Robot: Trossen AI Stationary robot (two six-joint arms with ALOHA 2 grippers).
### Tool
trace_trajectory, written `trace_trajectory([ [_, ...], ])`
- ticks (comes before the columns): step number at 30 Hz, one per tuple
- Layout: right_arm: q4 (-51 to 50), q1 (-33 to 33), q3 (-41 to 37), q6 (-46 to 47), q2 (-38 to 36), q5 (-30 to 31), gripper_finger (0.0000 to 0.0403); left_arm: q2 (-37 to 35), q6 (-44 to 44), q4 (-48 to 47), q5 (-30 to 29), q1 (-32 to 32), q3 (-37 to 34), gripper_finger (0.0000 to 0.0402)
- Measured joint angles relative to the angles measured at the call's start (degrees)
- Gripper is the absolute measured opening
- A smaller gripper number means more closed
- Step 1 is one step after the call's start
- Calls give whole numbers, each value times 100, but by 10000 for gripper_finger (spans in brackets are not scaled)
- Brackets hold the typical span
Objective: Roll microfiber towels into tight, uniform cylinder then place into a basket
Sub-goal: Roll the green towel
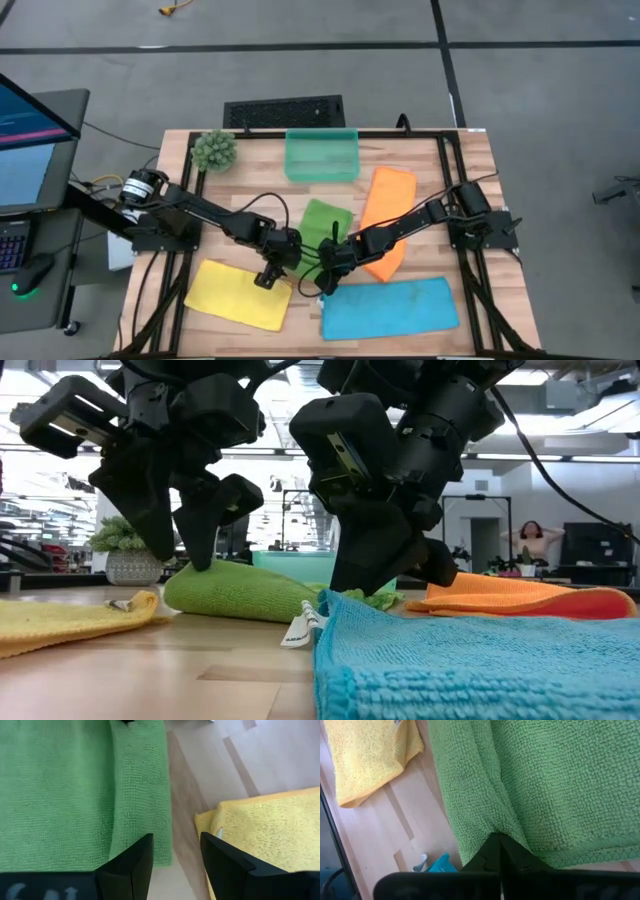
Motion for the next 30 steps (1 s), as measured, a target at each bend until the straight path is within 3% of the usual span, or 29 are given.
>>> trace_trajectory([
  [7,20,1,-7,42,0,-14,11,286,118,257,-11,13,4,155],
  [16,68,6,-9,-116,2,-12,16,794,-490,395,177,25,24,155],
  [30,69,47,-17,-463,-70,109,20,828,-732,364,375,157,17,155],
])
